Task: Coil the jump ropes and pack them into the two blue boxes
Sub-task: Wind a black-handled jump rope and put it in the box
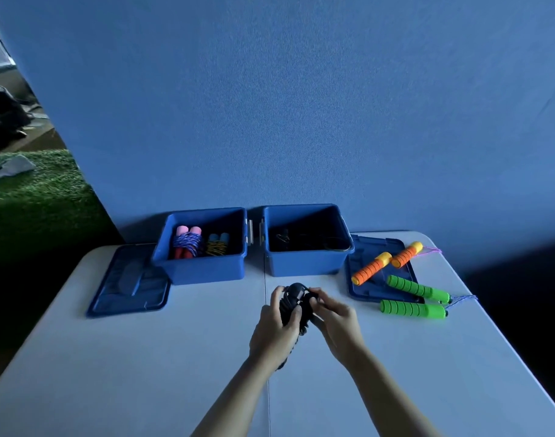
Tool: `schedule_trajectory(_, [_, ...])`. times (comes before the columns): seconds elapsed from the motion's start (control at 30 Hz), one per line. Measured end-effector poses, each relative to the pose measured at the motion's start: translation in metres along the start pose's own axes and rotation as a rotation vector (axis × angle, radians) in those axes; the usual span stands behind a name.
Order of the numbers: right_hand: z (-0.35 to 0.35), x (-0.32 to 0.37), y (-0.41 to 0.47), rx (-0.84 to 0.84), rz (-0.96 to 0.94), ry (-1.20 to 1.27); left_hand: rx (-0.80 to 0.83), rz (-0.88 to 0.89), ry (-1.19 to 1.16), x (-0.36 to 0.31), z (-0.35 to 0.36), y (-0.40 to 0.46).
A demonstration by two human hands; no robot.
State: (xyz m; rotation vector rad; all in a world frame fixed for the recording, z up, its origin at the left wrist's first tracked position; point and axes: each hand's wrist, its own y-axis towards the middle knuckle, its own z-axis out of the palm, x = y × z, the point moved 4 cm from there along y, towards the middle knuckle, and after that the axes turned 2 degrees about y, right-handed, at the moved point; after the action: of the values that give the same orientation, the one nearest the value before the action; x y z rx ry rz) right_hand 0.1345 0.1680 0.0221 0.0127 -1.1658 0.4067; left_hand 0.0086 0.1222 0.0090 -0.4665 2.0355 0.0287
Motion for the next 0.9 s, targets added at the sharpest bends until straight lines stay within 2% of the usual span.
schedule_trajectory(0.2, [0.005, 0.005, -0.003, 0.046, 0.041, 0.008, 0.035, 0.055, -0.099, -0.005, 0.003, -0.007])
schedule_trajectory(0.47, [-0.005, 0.004, -0.002, -0.002, 0.041, 0.024, 0.089, 0.122, -0.277, -0.021, -0.007, -0.016])
schedule_trajectory(0.63, [-0.001, 0.007, -0.006, -0.039, -0.038, -0.126, 0.070, 0.043, -0.398, -0.024, -0.008, -0.022])
schedule_trajectory(0.9, [0.003, -0.002, -0.016, -0.109, -0.026, -0.033, -0.016, -0.040, -0.399, -0.019, -0.005, -0.015])
